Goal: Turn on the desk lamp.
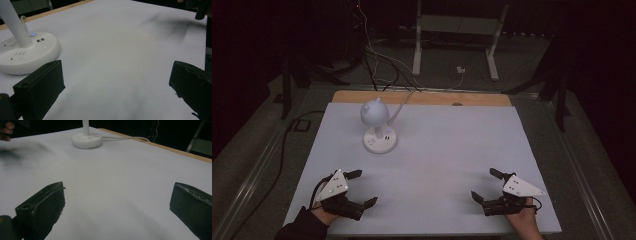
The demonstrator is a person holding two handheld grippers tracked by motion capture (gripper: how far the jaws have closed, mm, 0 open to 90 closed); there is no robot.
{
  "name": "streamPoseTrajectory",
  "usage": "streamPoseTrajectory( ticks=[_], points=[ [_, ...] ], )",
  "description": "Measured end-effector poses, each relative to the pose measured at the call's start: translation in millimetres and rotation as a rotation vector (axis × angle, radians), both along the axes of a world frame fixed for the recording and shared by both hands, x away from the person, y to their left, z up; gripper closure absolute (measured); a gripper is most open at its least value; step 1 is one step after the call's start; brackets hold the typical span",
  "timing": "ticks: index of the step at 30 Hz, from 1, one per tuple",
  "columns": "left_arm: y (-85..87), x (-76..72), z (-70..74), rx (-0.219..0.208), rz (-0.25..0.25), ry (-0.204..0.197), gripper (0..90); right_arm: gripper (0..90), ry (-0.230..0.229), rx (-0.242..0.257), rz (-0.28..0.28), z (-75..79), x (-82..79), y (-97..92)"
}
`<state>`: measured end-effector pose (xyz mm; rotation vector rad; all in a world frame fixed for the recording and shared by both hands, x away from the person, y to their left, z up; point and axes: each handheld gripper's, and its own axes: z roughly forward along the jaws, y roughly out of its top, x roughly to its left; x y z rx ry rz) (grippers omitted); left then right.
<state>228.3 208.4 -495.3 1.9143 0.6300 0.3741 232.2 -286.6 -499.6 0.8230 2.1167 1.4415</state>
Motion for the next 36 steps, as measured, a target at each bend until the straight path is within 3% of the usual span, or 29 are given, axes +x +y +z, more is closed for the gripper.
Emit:
streamPoseTrajectory(
  ticks=[17,23,36],
  points=[
    [-2.0,-0.9,-0.3,0.019,-0.022,0.008,0.2,0.0,-0.006,0.004,0.005,1.7,-0.7,1.3],
    [-1.9,-0.7,-0.2,0.021,-0.023,0.032,0.2,0.0,-0.016,0.001,0.006,2.7,-1.4,2.6],
    [-7.7,-0.1,13.0,0.023,-0.035,0.037,0.2,0.0,-0.022,0.017,-0.002,4.1,-2.6,2.5]
  ],
)
